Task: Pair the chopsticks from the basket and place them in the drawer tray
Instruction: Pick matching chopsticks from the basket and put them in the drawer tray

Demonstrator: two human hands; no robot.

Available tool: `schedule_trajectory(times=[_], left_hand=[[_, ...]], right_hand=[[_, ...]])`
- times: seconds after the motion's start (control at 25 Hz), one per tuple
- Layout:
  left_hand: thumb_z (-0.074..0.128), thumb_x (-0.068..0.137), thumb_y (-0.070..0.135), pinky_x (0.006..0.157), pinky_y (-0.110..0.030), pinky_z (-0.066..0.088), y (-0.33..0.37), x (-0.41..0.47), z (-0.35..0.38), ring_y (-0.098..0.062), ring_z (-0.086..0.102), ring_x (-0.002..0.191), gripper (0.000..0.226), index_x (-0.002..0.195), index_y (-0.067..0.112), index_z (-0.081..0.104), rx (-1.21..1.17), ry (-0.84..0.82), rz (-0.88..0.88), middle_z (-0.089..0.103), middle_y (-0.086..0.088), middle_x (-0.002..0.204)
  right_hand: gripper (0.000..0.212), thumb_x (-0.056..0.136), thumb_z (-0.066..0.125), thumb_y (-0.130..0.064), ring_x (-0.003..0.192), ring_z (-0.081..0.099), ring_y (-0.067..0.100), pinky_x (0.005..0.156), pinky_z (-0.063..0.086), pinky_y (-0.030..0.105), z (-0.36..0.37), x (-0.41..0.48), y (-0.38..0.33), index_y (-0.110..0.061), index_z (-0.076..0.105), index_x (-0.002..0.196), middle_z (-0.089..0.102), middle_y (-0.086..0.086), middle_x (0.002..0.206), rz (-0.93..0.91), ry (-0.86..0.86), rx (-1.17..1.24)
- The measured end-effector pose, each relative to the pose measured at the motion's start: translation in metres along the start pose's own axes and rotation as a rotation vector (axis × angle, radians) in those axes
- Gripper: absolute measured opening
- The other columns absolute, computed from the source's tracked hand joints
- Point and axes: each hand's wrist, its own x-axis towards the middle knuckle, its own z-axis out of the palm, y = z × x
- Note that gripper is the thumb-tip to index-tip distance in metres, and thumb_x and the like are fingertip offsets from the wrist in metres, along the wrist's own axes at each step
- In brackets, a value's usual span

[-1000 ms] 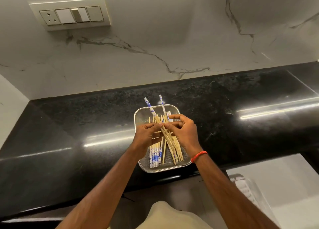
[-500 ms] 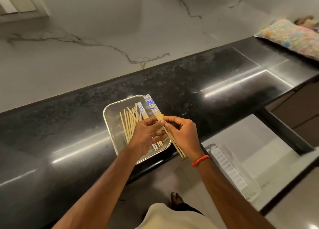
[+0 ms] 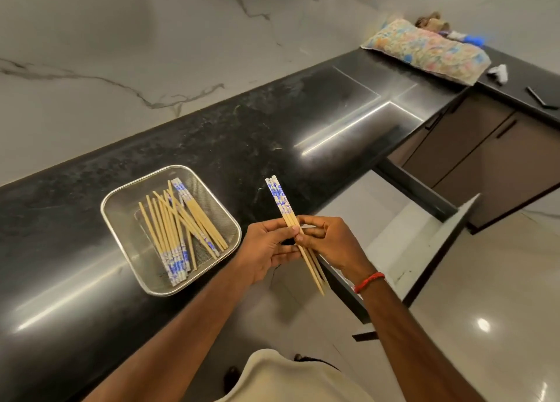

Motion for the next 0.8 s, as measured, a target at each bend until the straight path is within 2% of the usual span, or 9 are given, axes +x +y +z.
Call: schedule_trajectory(times=[0.12, 0.24, 0.44, 0.6, 0.8], left_hand=[[0.073, 0.089, 0.007, 0.06, -0.032, 0.063, -0.007, 0.005, 0.022, -0.028, 0.079, 0.076, 0.012, 0.098, 0.011, 0.079, 0.045, 0.012, -0.032, 0.08, -0.013, 0.088], [0.074, 0.088, 0.007, 0.067, -0.039, 0.065, -0.01, 0.011, 0.042, -0.034, 0.078, 0.084, 0.016, 0.104, 0.007, 0.078, 0.069, 0.023, -0.056, 0.079, -0.017, 0.094], [0.076, 0.087, 0.011, 0.063, -0.039, 0.064, -0.015, 0.029, 0.079, -0.032, 0.078, 0.078, 0.028, 0.114, 0.011, 0.074, 0.095, -0.011, -0.096, 0.078, -0.014, 0.088], [0.076, 0.089, 0.028, 0.072, -0.04, 0.063, -0.036, 0.054, 0.099, -0.031, 0.073, 0.101, 0.034, 0.122, 0.021, 0.072, 0.188, 0.027, -0.157, 0.074, -0.01, 0.115], [0.068, 0.093, 0.04, 0.072, -0.032, 0.056, -0.076, 0.074, 0.093, -0.02, 0.075, 0.093, 0.022, 0.107, 0.024, 0.075, 0.228, 0.179, -0.256, 0.077, 0.0, 0.111]], right_hand=[[0.038, 0.089, 0.07, -0.021, 0.09, 0.074, 0.021, 0.086, 0.06, 0.031, -0.019, -0.003, 0.012, -0.009, 0.067, 0.126, 0.075, 0.011, 0.11, 0.054, -0.039, -0.092], [0.038, 0.088, 0.071, -0.021, 0.088, 0.075, 0.025, 0.086, 0.06, 0.038, -0.037, -0.004, 0.022, -0.009, 0.068, 0.124, 0.075, 0.011, 0.106, 0.077, -0.042, -0.059], [0.035, 0.086, 0.075, -0.018, 0.085, 0.075, 0.019, 0.082, 0.061, 0.032, -0.067, 0.002, 0.055, -0.011, 0.071, 0.119, 0.076, 0.005, 0.1, 0.099, 0.048, -0.004], [0.021, 0.083, 0.078, -0.014, 0.075, 0.076, 0.017, 0.078, 0.062, 0.034, -0.101, 0.014, 0.102, -0.014, 0.075, 0.104, 0.078, 0.005, 0.084, 0.166, 0.104, 0.059], [0.012, 0.079, 0.08, -0.01, 0.072, 0.075, 0.018, 0.078, 0.058, 0.034, -0.127, 0.035, 0.177, -0.016, 0.077, 0.088, 0.076, 0.005, 0.073, 0.269, 0.073, -0.116]])
